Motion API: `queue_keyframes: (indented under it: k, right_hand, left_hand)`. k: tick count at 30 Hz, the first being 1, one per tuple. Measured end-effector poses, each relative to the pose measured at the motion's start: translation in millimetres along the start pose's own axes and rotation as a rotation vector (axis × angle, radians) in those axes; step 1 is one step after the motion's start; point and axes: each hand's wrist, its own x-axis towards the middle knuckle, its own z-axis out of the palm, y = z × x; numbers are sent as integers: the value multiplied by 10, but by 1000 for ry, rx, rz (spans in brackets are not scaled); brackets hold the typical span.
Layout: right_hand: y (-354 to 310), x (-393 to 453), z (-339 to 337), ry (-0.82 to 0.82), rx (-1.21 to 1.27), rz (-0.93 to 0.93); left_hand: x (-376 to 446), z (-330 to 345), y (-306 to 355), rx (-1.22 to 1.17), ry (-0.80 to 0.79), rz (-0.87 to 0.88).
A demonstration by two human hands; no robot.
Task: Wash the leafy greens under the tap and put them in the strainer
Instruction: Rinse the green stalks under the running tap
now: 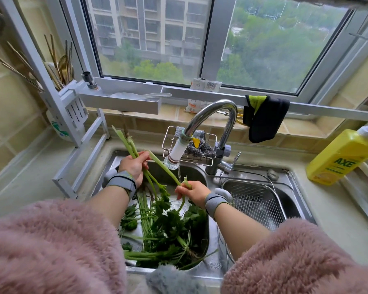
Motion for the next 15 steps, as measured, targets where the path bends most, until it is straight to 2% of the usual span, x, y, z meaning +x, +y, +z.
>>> queue_keyframes:
  k: [3,10,15]
  right_hand:
    - [-33,29,-17,34,95,34]
    - [-196,162,-49,120,57,-4]
    - [-229,189,-17,91,12,7]
  left_hand:
    - [37,-70,52,-31,20,30]
    - [13,-124,179,-117,50,60]
    - [40,-144,293,-132,49,102]
